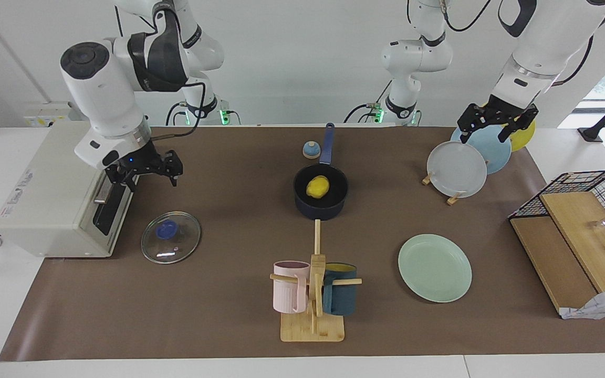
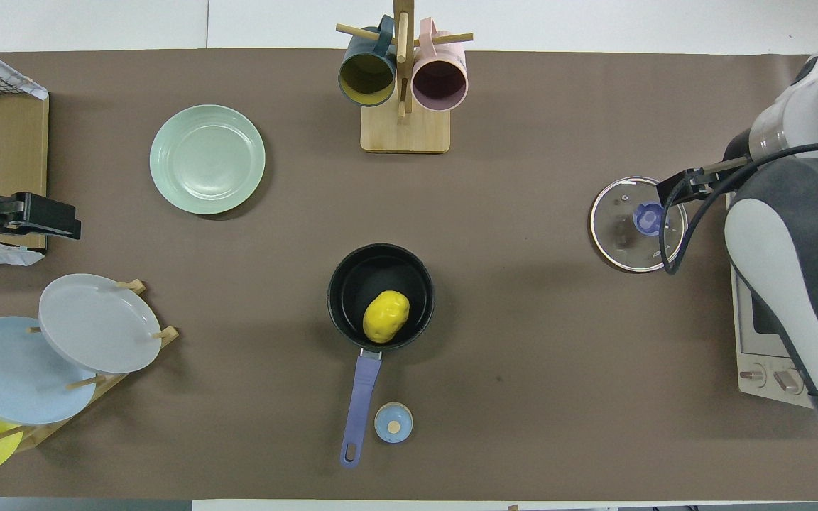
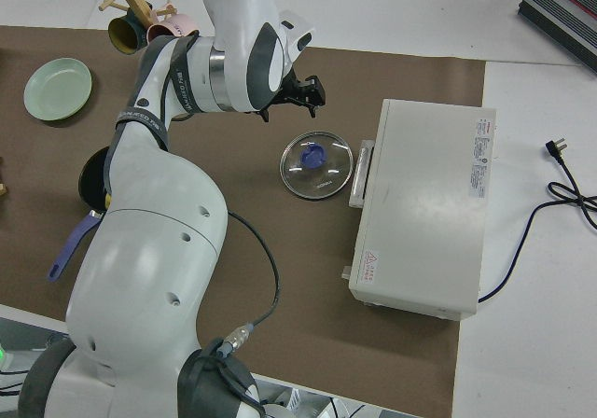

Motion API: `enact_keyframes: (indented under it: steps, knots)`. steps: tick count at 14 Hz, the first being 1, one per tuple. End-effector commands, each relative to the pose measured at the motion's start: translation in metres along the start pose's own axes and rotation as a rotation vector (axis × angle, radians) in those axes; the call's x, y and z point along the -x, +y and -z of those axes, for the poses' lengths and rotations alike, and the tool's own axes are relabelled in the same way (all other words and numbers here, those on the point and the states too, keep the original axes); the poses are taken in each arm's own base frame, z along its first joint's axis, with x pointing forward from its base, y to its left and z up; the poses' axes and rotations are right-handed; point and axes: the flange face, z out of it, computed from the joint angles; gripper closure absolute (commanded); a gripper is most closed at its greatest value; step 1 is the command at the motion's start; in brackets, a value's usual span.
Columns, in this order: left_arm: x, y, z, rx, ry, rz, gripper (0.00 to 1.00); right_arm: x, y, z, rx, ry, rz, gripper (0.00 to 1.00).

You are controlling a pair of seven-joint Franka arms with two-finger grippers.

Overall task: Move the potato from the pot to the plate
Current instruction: 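Release the lid with the right gripper while the left gripper reaches the pan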

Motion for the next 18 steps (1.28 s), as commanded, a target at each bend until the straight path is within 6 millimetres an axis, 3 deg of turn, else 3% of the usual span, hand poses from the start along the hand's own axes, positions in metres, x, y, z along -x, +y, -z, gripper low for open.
enact_keyframes:
  steps: [1, 4, 7, 9, 10, 12, 15, 18]
  knots:
    - [0.010, 0.012, -0.003, 0.015, 0.009, -0.012, 0.00, 0.031, 0.003, 0.027, -0.003, -0.040, -0.027, 0.00]
    - [0.020, 0.029, -0.012, 0.056, -0.009, -0.008, 0.00, 0.054, 0.007, 0.046, -0.001, -0.072, -0.041, 0.00]
    - [0.023, 0.059, -0.016, 0.059, -0.009, 0.024, 0.00, 0.062, 0.023, 0.048, -0.008, -0.095, -0.069, 0.00]
    - [0.026, 0.079, -0.015, 0.060, 0.000, 0.020, 0.00, 0.070, 0.016, 0.047, -0.006, -0.112, -0.072, 0.00]
    - [0.027, 0.082, -0.016, 0.060, -0.001, 0.031, 0.00, 0.067, 0.014, 0.046, 0.000, -0.100, -0.086, 0.00]
    - [0.035, 0.107, -0.015, 0.062, -0.004, 0.057, 0.00, 0.055, 0.017, 0.044, -0.007, -0.114, -0.092, 0.00]
    - [0.051, 0.136, -0.022, 0.057, -0.025, 0.101, 0.00, 0.053, 0.022, 0.038, -0.013, -0.149, -0.112, 0.00]
    - [0.067, 0.144, -0.030, 0.071, -0.050, 0.088, 0.00, 0.058, 0.023, 0.047, -0.013, -0.130, -0.124, 0.00]
